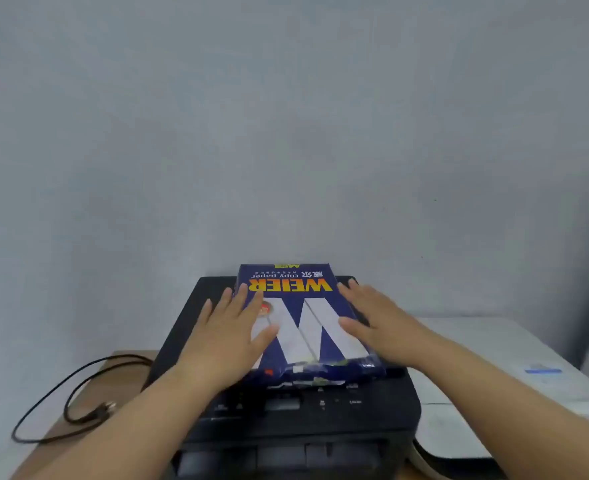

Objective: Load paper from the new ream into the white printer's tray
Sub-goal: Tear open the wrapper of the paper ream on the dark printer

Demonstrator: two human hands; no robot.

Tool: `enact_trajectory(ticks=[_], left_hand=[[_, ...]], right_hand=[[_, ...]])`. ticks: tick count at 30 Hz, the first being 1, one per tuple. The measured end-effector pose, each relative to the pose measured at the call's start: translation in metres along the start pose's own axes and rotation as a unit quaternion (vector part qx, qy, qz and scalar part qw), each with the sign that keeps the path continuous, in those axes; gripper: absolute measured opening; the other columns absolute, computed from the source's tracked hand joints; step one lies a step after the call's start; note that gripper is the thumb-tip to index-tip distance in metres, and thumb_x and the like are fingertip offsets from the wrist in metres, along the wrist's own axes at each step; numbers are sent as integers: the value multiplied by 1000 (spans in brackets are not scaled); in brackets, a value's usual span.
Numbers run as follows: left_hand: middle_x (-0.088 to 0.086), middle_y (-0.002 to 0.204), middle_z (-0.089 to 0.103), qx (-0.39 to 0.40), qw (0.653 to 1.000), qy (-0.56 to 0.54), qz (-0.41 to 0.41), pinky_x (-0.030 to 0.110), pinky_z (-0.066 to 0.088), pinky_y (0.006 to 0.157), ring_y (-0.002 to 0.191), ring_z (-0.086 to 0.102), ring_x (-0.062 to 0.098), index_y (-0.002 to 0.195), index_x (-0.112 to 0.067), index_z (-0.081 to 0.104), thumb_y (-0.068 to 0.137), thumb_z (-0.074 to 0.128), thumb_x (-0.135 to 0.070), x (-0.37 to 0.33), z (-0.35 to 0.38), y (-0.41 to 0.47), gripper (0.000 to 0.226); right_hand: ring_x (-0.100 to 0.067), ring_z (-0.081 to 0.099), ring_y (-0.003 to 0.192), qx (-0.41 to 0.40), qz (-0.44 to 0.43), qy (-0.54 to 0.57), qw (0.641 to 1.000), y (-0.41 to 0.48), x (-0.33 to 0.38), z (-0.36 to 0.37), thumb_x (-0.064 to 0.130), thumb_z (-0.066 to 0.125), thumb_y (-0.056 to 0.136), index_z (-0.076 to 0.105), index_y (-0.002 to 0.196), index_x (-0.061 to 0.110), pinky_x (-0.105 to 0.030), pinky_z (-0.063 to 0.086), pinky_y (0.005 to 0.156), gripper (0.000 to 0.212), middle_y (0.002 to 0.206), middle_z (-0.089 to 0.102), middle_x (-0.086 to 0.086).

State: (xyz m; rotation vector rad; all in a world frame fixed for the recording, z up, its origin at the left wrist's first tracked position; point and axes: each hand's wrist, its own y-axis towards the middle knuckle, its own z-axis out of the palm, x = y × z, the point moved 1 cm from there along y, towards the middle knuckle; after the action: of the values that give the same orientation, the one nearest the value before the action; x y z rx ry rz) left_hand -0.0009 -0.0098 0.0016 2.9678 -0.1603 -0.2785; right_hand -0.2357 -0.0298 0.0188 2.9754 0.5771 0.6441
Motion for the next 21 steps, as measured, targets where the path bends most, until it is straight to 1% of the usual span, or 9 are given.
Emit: enact_trajectory(ticks=[4,8,11,13,18,20,21], left_hand=[[-1,158,-9,58,998,21,6,43,-3,118,146,-10,20,147,-28,-5,92,20,-57,2,18,37,67],[-2,159,-7,104,994,13,21,43,-2,118,146,-8,20,147,-29,-5,92,20,-57,1,32,61,67],[-2,158,-7,128,991,9,30,41,-2,118,146,-7,20,147,-30,-4,92,20,-56,3,39,71,66],[-2,158,-10,146,989,16,33,41,-2,117,146,-8,20,147,-30,-5,91,19,-57,3,42,75,66],[-2,157,-15,176,983,38,30,41,-2,118,145,-11,19,146,-32,-9,91,19,-58,3,46,79,67],[-2,157,-15,179,982,45,30,40,-2,118,145,-11,19,146,-32,-10,91,18,-58,3,47,78,67],[-2,157,-15,179,982,47,30,40,-2,118,145,-11,19,146,-33,-10,91,18,-59,3,47,77,67]], right_hand=[[-16,-6,147,73,28,-32,996,33,-10,18,41,31,98,4,149,28,-37,5,120,59,159,-2,7],[-12,-8,146,126,23,-27,991,55,-19,28,43,29,98,5,149,30,-35,3,120,58,159,-4,9],[-10,-9,146,159,19,-34,987,65,-26,33,45,30,97,7,149,31,-37,3,121,58,159,-4,11],[-10,-7,146,172,13,-44,984,69,-30,34,46,32,96,8,149,32,-38,4,121,59,159,-3,11],[-9,-2,146,183,-12,-57,981,73,-34,31,49,36,94,10,149,33,-35,7,121,62,159,0,13],[-7,2,146,175,-25,-54,983,72,-37,27,47,40,94,17,148,33,-33,10,120,60,158,5,14],[-5,7,145,165,-31,-49,985,70,-40,24,45,43,93,23,146,33,-31,13,118,58,157,11,15]])
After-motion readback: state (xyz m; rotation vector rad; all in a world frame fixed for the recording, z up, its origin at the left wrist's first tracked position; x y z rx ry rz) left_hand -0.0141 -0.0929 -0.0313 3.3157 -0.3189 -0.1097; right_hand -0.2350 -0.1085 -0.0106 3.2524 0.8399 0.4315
